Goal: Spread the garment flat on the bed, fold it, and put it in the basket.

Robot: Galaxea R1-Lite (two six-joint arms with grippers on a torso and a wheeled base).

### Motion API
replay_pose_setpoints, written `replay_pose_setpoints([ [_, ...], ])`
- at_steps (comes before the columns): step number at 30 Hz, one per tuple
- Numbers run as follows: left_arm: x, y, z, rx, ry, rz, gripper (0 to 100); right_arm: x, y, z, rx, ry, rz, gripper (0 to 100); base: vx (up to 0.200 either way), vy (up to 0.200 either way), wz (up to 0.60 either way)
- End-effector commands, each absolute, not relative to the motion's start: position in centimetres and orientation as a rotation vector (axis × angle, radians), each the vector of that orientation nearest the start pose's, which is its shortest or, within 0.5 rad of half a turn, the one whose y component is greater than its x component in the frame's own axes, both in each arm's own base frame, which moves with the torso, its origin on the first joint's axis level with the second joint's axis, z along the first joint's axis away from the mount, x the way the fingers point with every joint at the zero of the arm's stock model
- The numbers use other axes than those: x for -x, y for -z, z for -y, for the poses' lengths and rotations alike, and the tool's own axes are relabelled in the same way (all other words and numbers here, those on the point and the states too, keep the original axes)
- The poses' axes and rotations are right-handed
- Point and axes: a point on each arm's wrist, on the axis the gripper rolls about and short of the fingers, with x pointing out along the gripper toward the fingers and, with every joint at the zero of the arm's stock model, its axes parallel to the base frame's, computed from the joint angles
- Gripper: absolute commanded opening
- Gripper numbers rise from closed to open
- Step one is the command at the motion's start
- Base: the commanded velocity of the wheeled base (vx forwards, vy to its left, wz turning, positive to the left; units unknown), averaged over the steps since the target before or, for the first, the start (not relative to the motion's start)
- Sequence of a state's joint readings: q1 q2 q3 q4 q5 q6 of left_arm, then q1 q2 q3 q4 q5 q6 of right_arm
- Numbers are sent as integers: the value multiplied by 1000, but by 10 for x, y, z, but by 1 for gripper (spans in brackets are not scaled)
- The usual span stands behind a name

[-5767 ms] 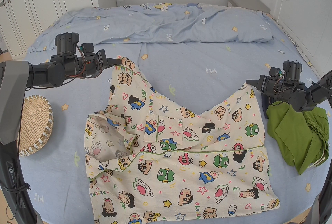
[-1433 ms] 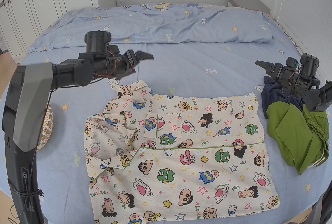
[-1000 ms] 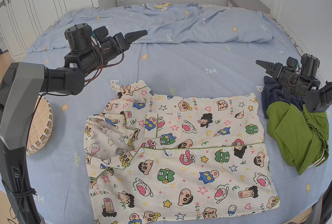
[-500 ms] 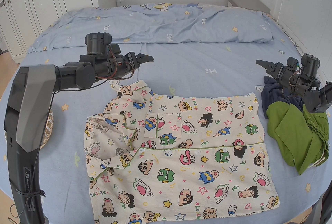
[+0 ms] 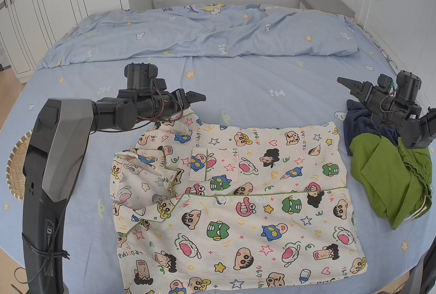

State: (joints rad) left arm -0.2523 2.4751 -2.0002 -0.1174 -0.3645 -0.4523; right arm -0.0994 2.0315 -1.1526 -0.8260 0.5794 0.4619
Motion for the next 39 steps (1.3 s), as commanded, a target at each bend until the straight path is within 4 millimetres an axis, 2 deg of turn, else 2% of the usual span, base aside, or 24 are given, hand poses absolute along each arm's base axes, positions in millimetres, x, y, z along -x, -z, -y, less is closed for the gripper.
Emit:
replay_pose_setpoints([
  [1, -504, -128, 138, 454, 514, -509, 100, -401, -176, 27, -471, -461, -163, 100, 0, 0, 0],
  [8, -506, -122, 141, 452, 520, -505, 100, -400, -175, 27, -467, -465, -152, 100, 0, 0, 0],
  [16, -506, -113, 155, 445, 544, -509, 100, -399, -176, 27, -479, -469, -136, 100, 0, 0, 0],
  [22, -508, -86, 164, 443, 544, -567, 100, -397, -178, 27, -476, -471, -128, 100, 0, 0, 0],
  [30, -507, -70, 174, 436, 544, -594, 100, -396, -176, 27, -476, -471, -126, 100, 0, 0, 0],
  [39, -511, -72, 162, 436, 459, -578, 100, -396, -176, 28, -475, -472, -124, 100, 0, 0, 0],
])
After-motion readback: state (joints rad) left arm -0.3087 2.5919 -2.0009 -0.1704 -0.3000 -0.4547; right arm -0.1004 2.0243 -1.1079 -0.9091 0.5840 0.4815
